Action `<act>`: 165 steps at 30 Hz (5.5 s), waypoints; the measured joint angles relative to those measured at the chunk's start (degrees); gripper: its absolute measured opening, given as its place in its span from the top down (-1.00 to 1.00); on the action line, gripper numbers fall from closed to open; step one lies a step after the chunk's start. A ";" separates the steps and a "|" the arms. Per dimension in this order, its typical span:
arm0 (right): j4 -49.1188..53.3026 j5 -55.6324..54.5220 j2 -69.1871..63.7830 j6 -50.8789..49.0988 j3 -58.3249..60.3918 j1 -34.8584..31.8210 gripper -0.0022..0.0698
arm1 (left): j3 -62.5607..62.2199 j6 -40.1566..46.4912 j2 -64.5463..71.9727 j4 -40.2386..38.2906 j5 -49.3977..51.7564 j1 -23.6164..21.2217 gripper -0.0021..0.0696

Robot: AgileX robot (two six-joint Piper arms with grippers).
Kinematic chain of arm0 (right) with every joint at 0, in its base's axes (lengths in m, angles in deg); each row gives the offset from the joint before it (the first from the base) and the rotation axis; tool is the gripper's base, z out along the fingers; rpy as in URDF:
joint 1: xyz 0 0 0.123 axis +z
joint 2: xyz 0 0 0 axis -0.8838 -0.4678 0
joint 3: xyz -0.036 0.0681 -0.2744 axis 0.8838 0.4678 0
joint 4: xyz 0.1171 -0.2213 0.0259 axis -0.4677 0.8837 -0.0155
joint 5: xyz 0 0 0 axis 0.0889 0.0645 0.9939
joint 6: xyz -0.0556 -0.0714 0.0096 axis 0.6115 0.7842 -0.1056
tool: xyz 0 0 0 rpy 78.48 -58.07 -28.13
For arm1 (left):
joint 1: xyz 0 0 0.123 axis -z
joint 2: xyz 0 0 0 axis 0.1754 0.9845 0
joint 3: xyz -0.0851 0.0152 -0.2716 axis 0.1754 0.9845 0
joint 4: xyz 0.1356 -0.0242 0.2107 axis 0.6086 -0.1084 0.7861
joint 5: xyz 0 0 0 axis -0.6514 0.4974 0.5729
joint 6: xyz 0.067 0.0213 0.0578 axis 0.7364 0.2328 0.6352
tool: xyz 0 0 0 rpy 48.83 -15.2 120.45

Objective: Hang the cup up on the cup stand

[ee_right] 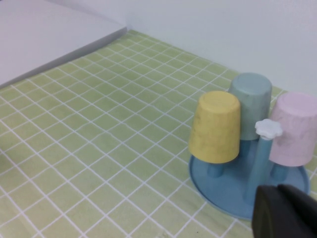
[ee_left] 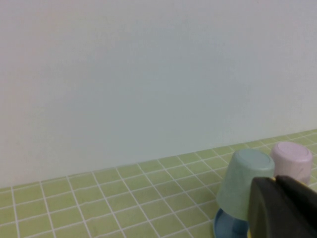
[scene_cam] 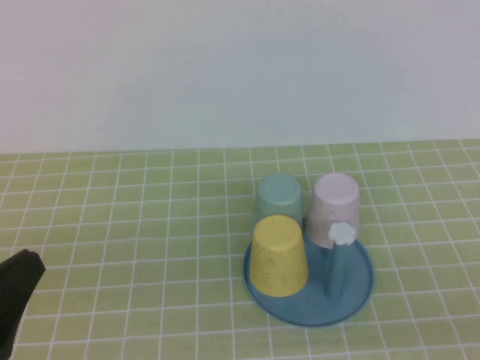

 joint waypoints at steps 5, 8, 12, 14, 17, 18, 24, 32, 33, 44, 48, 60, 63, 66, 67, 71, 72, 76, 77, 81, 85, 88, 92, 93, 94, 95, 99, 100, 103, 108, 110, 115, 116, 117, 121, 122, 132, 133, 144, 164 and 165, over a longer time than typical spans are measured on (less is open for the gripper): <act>0.00 0.00 0.00 0.00 0.00 0.00 0.94 | 0.00 0.00 0.00 0.00 0.00 0.00 0.94; 0.03 0.00 0.00 0.00 0.00 0.00 0.94 | 0.00 0.00 0.00 0.00 0.00 0.00 0.94; 0.12 0.00 1.09 0.00 0.00 -0.68 0.94 | 0.00 0.56 0.00 -0.10 0.00 0.00 0.94; 0.02 0.00 3.77 0.00 0.00 -2.75 0.94 | 0.00 0.56 0.00 0.01 0.03 0.00 0.94; -0.09 0.00 8.11 0.00 0.00 -6.69 0.94 | 0.00 0.56 0.00 0.01 1.60 0.00 0.94; -0.09 0.00 9.46 0.00 0.00 -8.10 0.94 | 0.00 0.56 0.00 0.01 2.04 0.00 0.94; 3.21 -1.16 11.94 0.00 0.00 -14.39 0.94 | 0.00 0.56 0.00 0.01 3.23 0.00 0.94; 15.94 -5.96 11.94 0.11 0.00 -21.14 0.94 | 0.00 -0.09 0.00 0.01 4.52 0.00 0.94; 17.89 -6.77 11.94 0.11 0.00 -21.25 0.94 | 0.00 -0.09 0.00 0.01 4.52 0.00 0.94; 33.63 -6.52 11.81 -4.56 3.52 -21.25 0.94 | 0.00 -0.09 0.00 0.01 4.52 0.00 0.94; 46.31 -5.84 11.22 -17.54 8.99 -21.25 0.94 | 0.00 0.42 0.00 0.01 4.52 0.00 0.94; 77.13 -5.40 9.54 -57.54 11.07 -21.25 0.94 | 0.00 0.40 0.00 0.01 4.66 0.00 0.94; 77.60 -8.18 9.54 -58.11 11.11 -21.25 0.94 | 0.00 0.40 0.00 0.01 4.78 0.00 0.94; 77.96 -14.96 9.54 -58.25 11.11 -21.25 0.94 | 0.00 0.26 0.00 0.01 4.78 0.00 0.94; 78.21 -18.03 9.54 -58.25 11.11 -21.25 0.94 | 0.00 -0.18 0.00 0.01 4.78 0.00 0.94; 77.81 -33.29 9.54 -58.25 11.11 -21.25 0.94 | 0.00 -0.18 0.00 0.01 4.67 0.00 0.94; 77.28 -37.45 9.54 -58.25 11.11 -21.25 0.94 | 0.00 -0.18 0.00 0.01 4.78 0.00 0.94; 73.01 -47.09 9.54 -58.25 11.11 -21.25 0.94 | 0.00 -0.18 0.00 0.01 4.68 0.00 0.94; 71.86 -47.57 9.54 -58.37 11.11 -21.25 0.94 | 0.00 -0.18 0.00 0.01 4.68 0.00 0.94; 70.06 -45.27 9.54 -58.60 11.11 -21.25 0.94 | 0.00 -0.18 0.00 0.01 4.68 0.00 0.94; 68.77 -42.25 10.08 -57.86 11.11 -21.25 0.94 | 0.00 -0.18 0.00 0.01 4.68 0.00 0.94; 64.37 -39.56 10.58 -54.88 11.11 -21.25 0.94 | 0.00 -0.18 0.00 0.01 4.68 0.00 0.94; 56.88 -33.93 10.70 -49.73 11.11 -21.25 0.94 | 0.00 -0.18 0.00 0.01 4.78 0.00 0.94; 55.60 -32.88 10.70 -48.96 11.11 -21.25 0.94 | 0.00 -0.18 0.00 0.01 4.78 0.00 0.94; 54.25 -32.05 10.70 -48.00 11.11 -21.25 0.94 | 0.00 -0.18 0.00 0.01 4.78 0.00 0.94; 53.39 -31.19 10.70 -46.94 11.22 -21.25 0.94 | 0.00 -0.18 0.00 0.01 4.78 0.00 0.94; 50.99 -30.08 10.70 -43.56 13.03 -21.25 0.95 | 0.00 -0.18 0.00 0.01 4.78 0.00 0.94; 50.13 -30.08 10.70 -43.19 14.22 -21.25 0.95 | 0.00 -0.18 0.00 0.01 4.78 0.00 0.94; 47.52 -30.08 10.80 -43.01 19.19 -21.25 0.94 | 0.00 -0.18 0.00 0.01 6.06 -2.55 0.94; 44.55 -29.95 13.22 -43.01 26.36 -21.25 0.95 | 0.00 -0.18 -2.32 0.01 9.06 -9.53 0.94; 43.21 -29.95 14.93 -43.01 28.96 -21.25 0.95 | 0.03 -0.18 -4.63 0.01 9.70 -12.04 0.94; 40.51 -27.68 16.53 -42.96 30.81 -21.25 0.94 | 0.03 -0.18 -9.24 0.01 9.70 -14.82 0.94; 40.11 -27.33 16.53 -42.96 30.81 -21.25 0.95 | 0.03 -0.27 -9.73 -0.08 9.70 -14.84 0.94; 40.00 -27.32 16.59 -42.96 30.81 -21.25 0.95 | 0.03 -0.27 -9.72 -0.39 9.70 -14.84 0.94; 39.64 -26.70 16.59 -42.87 30.81 -21.25 0.94 | 0.03 -0.27 -9.75 -3.06 10.88 -14.84 0.94; 39.64 -26.29 16.59 -42.75 30.81 -21.25 0.95 | 0.03 -0.27 -9.75 -3.06 11.37 -14.84 0.94; 40.66 -16.39 16.59 -42.10 30.81 -21.25 0.95 | 0.15 -14.72 -9.75 22.41 16.99 -14.84 0.94; 40.54 -15.97 16.59 -41.78 30.81 -21.25 0.95 | 0.52 -19.85 -9.75 26.76 15.52 -14.84 0.94; 33.50 -15.58 16.59 -29.49 30.64 -21.25 0.95 | 17.78 -49.29 -18.25 62.42 -6.41 -14.84 0.94; 39.87 -13.37 16.59 -30.64 30.36 -21.25 0.95 | 21.24 -55.40 -23.63 63.00 9.28 -14.84 0.94; 40.11 -13.32 16.59 -31.61 30.36 -21.25 0.94 | 21.24 -55.40 -23.63 63.00 9.28 -14.84 0.94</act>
